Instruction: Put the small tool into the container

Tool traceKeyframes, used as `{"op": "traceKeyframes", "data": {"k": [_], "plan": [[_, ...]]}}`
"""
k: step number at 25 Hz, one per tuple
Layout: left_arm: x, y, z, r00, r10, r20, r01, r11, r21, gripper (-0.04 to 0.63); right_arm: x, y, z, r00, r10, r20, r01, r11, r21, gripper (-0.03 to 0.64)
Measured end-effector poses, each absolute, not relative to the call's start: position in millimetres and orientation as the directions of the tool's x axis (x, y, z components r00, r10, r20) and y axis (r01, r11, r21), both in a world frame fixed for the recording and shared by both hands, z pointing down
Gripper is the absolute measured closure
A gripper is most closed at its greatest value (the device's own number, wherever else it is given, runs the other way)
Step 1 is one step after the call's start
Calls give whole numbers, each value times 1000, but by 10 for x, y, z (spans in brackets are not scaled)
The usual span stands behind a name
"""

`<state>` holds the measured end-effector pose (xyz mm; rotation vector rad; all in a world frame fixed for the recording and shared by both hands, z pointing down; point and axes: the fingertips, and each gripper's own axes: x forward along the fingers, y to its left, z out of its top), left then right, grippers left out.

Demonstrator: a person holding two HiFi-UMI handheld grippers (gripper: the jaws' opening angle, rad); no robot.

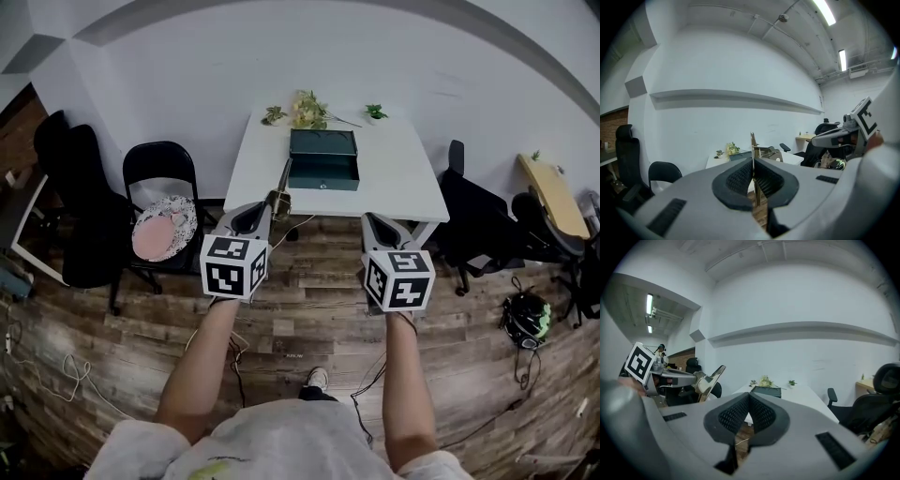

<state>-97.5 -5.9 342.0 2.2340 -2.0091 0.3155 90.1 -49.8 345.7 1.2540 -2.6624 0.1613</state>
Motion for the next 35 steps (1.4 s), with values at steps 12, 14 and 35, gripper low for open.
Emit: {"op": "traceKeyframes", "data": {"k": [12,14,35], "plan": [[-824,-498,3508,65,-964,258,-995,-82,-56,589,986,-990,3560,-664,-712,227,-737,675,-39,612],[-819,-564,3531,57,-963,262,-996,-74,-55,589,984,-1063,3581,-672,-703,231,-729,684,-38,612],[-924,-1348,3739,40,-960,279,-996,-61,-67,591,922,-1827,3846,-688,-679,256,-708,705,-36,612]]}}
